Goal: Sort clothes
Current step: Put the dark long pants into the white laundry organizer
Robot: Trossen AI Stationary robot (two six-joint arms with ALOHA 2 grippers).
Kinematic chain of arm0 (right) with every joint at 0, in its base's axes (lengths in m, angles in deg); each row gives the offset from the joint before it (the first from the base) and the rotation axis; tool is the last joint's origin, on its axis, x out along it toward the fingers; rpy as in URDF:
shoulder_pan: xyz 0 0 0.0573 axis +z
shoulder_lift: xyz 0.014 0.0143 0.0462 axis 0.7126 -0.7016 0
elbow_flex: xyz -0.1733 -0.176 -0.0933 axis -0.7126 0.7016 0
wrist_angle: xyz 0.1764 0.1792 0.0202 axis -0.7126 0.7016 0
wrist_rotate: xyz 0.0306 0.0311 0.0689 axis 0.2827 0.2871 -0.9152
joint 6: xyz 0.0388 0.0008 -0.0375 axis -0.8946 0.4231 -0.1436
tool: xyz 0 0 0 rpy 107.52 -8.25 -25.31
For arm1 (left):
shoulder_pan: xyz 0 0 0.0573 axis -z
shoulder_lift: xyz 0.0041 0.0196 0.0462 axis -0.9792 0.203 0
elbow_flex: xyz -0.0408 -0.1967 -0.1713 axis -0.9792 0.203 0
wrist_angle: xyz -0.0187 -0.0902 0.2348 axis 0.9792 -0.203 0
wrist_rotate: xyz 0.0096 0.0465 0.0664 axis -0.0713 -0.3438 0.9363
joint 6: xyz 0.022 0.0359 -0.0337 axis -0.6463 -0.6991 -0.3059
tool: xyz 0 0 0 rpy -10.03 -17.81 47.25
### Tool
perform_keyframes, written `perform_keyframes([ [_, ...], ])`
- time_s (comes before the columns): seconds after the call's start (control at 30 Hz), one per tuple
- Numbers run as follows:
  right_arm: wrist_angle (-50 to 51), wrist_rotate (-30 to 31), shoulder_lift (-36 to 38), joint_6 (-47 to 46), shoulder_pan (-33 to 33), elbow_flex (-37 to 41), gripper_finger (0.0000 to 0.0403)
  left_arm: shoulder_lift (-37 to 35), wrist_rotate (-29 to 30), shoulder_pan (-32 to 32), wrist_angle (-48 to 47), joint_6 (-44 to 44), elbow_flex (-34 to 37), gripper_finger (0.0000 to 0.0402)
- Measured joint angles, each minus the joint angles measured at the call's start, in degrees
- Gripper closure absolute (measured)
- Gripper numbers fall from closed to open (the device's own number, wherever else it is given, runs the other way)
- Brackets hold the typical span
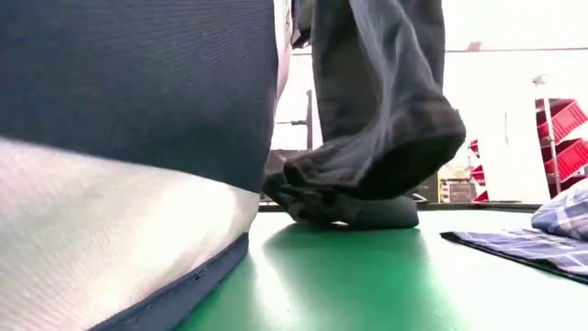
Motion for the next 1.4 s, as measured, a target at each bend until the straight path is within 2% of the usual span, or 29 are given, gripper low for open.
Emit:
perform_keyframes([
  [0.07,0.16,-4.02,0.02,-5.06,-0.07,-0.07,0.0393,-0.97,11.35,-0.04,0.26,0.27,0.04,0.0145],
  [0.13,0.05,-14.63,0.06,-10.36,-0.11,-0.07,0.0393,-1.14,21.08,-0.12,2.07,0.38,0.04,0.0152],
  [0.2,-1.95,-23.79,-0.12,-14.32,-0.01,-0.04,0.0392,-0.75,24.46,-0.15,2.93,-1.41,0.07,0.0161],
  [0.37,-10.31,-38.64,0.0,-23.81,0.04,-0.02,0.0392,3.08,21.02,-0.11,7.27,-4.65,0.2,0.019],
  [0.5,-16.05,-39.77,0.13,-28.09,0.06,-0.02,0.0391,6.95,10.43,-0.1,10.54,-4.56,0.22,0.0219],
  [0.6,-19.34,-38.32,0.07,-29.1,0.02,-0.02,0.0391,10.03,2.39,0.44,13.59,-3.35,0.22,0.0242],
  [0.67,-22.16,-34.67,-0.03,-29.1,0.02,-0.02,0.0391,12.19,-1.55,0.92,15.81,-2.75,0.22,0.0253],
  [0.77,-25.51,-26.39,-0.04,-28.85,0.04,-0.02,0.0391,14.6,-8.13,1.51,17.37,-2.79,0.2,0.027],
  [0.93,-27.45,-8.55,0.91,-23.33,0.06,-0.02,0.0391,16.31,-19.52,1.98,19.8,-2.21,0.17,0.0288],
  [1.0,-27.61,-3.89,0.84,-22.03,0.02,-0.11,0.039,16.83,-21.51,2.34,23.25,-1.83,0.17,0.0289],
  [1.13,-28.44,-0.98,-0.98,-21.11,0.0,-0.22,0.039,17.98,-21.74,2.38,28.24,-1.82,0.17,0.0289],
  [1.17,-28.4,-0.83,-1.49,-21.01,0.0,-0.2,0.039,18.26,-20.23,2.26,28.44,-1.84,0.17,0.0289],
  [1.33,-28.86,5.31,-2.55,-17.3,0.04,-0.09,0.039,18.6,-2.51,1.87,24.58,-0.7,0.17,0.0289],
  [1.4,-28.84,7.12,-2.49,-16.27,0.5,-0.09,0.039,18.6,2.83,1.63,22.04,-2.13,0.4,0.0289],
])
